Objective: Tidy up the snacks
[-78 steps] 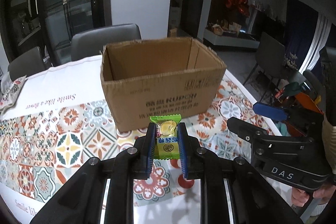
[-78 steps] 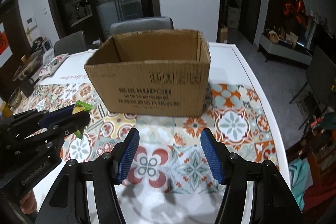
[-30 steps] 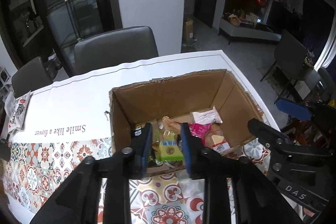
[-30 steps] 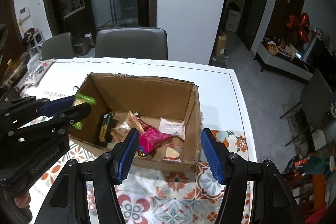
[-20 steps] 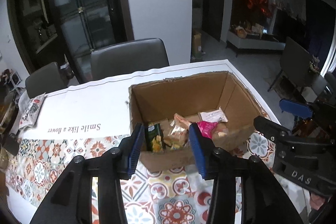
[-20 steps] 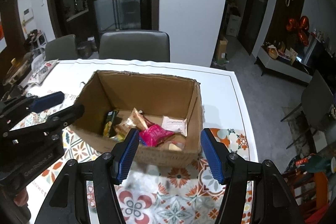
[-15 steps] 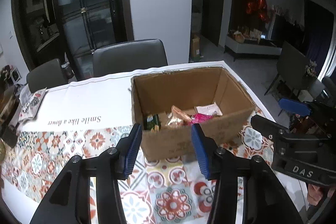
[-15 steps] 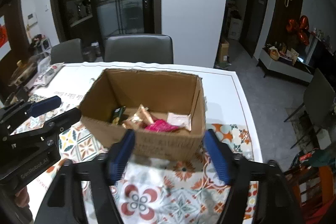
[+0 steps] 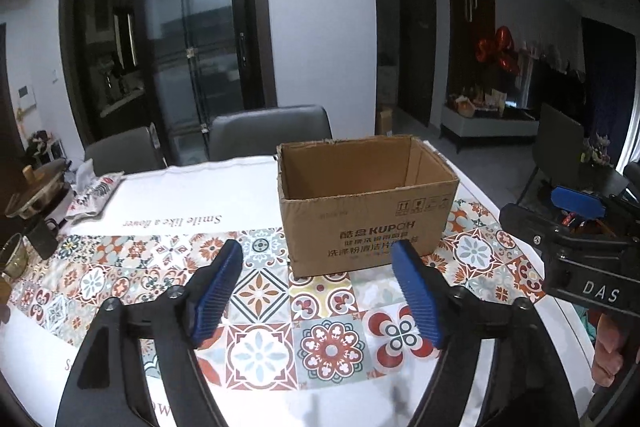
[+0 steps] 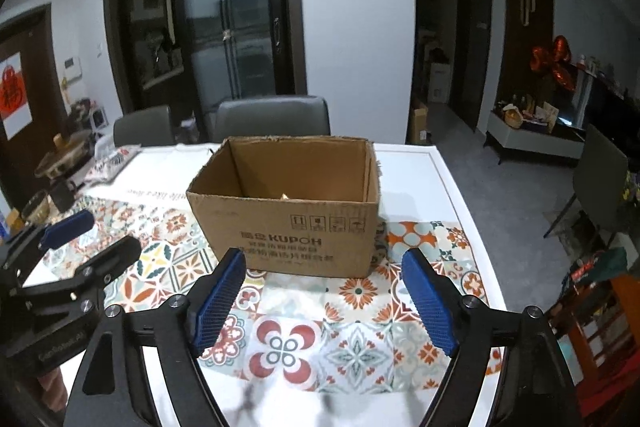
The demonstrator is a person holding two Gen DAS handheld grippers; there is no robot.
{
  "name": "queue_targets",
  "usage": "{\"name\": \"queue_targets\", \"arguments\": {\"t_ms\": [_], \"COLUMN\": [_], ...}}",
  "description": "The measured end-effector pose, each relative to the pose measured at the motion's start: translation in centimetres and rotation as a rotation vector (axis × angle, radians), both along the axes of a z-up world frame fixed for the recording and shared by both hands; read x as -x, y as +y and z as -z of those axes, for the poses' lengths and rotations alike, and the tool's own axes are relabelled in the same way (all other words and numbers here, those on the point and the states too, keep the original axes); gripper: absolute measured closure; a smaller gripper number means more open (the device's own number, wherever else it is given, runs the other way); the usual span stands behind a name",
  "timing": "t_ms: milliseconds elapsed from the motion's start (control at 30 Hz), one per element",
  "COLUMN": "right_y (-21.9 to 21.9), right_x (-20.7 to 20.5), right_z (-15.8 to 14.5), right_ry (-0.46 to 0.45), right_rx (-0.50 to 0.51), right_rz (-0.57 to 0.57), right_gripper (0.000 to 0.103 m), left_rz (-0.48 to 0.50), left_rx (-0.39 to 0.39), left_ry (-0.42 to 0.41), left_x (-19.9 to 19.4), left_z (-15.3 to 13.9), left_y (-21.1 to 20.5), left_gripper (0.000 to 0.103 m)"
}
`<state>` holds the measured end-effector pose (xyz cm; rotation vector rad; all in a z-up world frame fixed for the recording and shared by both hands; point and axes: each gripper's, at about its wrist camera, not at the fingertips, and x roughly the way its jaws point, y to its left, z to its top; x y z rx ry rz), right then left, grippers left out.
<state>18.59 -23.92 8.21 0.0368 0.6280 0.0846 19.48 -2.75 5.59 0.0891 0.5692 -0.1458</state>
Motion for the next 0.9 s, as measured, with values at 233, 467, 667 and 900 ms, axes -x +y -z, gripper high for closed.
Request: {"name": "queue_targets", "arguments": {"t_ms": [233,467,667,900], "right_y": [-0.4,-0.2,-0.2,-0.1], "right_x": [4.3,7.1,9.0,10.4], "right_z": [-0.1,-0.4,0.0,0.4], "right_ry": [-0.069,-0.118,-0.136,-0.151], "right_rx": [-0.001,0.034,0.028,0.017], "right_rz": [0.017,0.024,0.017,0.004], "right_gripper": [0.016,0.016,0.016,0.014], "left_rz": [-0.029,-0.041,-0.050,-0.037], "left_rx": [0.001,0.030,0.020,0.035], "left_ry": [-0.080,-0.111,-0.140,-0.147], "left_x": [3.6,6.5,8.2,9.5], "left_z": [-0.7,-1.2,-0.8,-0.4], "left_y": [0.2,0.7,0.7,0.6], "left_gripper": [0.011,0.002,0.000,0.000]}}
